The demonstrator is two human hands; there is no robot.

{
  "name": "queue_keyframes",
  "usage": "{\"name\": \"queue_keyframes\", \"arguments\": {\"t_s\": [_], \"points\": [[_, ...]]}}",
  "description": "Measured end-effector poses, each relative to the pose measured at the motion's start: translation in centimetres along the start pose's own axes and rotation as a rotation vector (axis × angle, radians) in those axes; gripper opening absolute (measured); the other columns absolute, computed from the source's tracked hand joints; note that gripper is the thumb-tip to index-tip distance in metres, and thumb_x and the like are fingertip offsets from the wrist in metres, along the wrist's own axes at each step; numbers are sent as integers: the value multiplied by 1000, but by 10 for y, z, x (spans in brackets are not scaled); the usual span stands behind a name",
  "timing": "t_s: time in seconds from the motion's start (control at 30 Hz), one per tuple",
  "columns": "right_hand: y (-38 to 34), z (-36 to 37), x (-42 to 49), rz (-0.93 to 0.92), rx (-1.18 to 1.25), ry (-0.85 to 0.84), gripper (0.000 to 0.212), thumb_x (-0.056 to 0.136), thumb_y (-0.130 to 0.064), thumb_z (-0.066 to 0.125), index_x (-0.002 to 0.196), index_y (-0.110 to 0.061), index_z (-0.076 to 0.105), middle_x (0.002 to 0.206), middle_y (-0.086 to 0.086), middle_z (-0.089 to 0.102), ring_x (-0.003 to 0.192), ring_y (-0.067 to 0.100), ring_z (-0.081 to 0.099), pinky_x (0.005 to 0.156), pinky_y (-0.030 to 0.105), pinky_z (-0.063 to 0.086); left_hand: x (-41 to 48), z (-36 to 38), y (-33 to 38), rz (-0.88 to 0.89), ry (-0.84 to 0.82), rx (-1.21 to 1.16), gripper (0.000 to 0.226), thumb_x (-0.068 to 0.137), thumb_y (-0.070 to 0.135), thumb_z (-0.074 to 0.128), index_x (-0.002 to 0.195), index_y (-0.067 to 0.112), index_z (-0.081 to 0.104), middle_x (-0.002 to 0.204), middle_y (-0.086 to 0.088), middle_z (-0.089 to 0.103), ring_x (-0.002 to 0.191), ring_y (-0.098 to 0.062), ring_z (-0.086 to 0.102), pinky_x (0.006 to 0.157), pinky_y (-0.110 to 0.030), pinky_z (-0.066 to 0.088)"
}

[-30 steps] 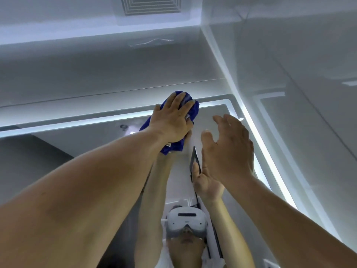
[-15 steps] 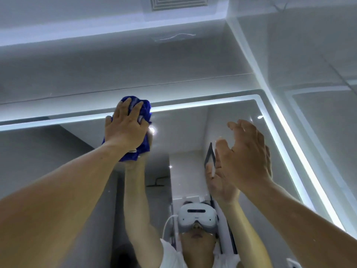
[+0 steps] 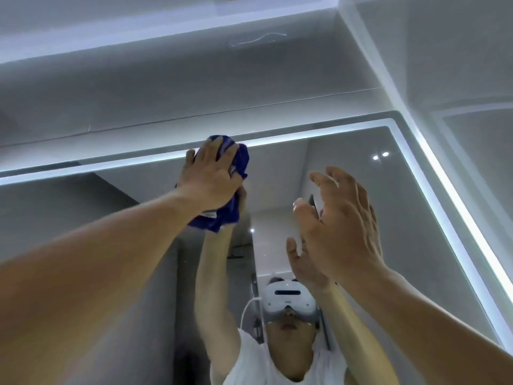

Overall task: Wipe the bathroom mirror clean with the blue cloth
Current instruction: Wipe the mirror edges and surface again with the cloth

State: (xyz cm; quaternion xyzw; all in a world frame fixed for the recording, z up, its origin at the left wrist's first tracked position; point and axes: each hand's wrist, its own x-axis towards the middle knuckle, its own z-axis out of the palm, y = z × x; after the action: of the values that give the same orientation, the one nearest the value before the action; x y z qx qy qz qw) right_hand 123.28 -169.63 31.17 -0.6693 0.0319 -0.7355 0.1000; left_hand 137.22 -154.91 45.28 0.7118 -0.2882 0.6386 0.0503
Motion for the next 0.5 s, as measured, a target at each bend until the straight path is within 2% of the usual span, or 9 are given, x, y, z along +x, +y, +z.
{"name": "queue_keyframes", "arguments": {"t_s": [0.07, 0.13, 0.23, 0.3, 0.4, 0.5], "points": [[-2, -1, 1, 16, 14, 15, 51, 94, -45, 41, 142, -27, 42, 154, -4, 28, 142, 15, 22, 115, 41, 24, 53, -17, -5, -25, -7, -42, 54, 96, 37, 35, 148, 22, 29, 155, -5, 26, 143, -25, 23, 116, -46, 19], [-2, -4, 4, 15, 11, 28, 57, 89, -48, 36, 141, -27, 42, 153, -4, 28, 142, 15, 22, 114, 41, 25, 64, -16, 1, -20, -1, -56, 55, 97, 36, 36, 148, 19, 30, 154, -6, 29, 141, -27, 28, 116, -46, 22], [-1, -10, 5, 26, 3, 35, 54, 91, -46, 40, 140, -26, 44, 153, -5, 28, 141, 14, 22, 114, 41, 25, 19, 10, 18, -45, 91, -39, 61, 100, 37, 29, 156, 20, 11, 164, -4, 5, 151, -25, 4, 122, -43, 7], [0, -13, 2, 29, 2, 36, 48, 94, -42, 46, 139, -26, 45, 153, -5, 28, 141, 14, 22, 114, 41, 26, -23, 25, 29, 1, 116, -27, 62, 100, 42, 18, 156, 22, 3, 165, -2, -5, 151, -22, -4, 123, -42, 2], [-4, -14, -6, 15, -9, -5, 50, 93, -46, 42, 140, -27, 44, 154, -6, 26, 141, 13, 21, 113, 41, 29, -72, 31, 33, 84, 92, -28, 66, 94, 49, 5, 156, 24, 5, 164, 0, -4, 151, -20, -4, 122, -40, 0], [-8, -17, -7, 14, 2, -11, 57, 87, -49, 36, 140, -27, 44, 154, -7, 25, 141, 13, 21, 113, 43, 30, -87, 33, 29, 146, 46, 38, 65, 95, 48, 9, 156, 24, 12, 164, 1, 1, 151, -19, -2, 122, -37, 0]]}}
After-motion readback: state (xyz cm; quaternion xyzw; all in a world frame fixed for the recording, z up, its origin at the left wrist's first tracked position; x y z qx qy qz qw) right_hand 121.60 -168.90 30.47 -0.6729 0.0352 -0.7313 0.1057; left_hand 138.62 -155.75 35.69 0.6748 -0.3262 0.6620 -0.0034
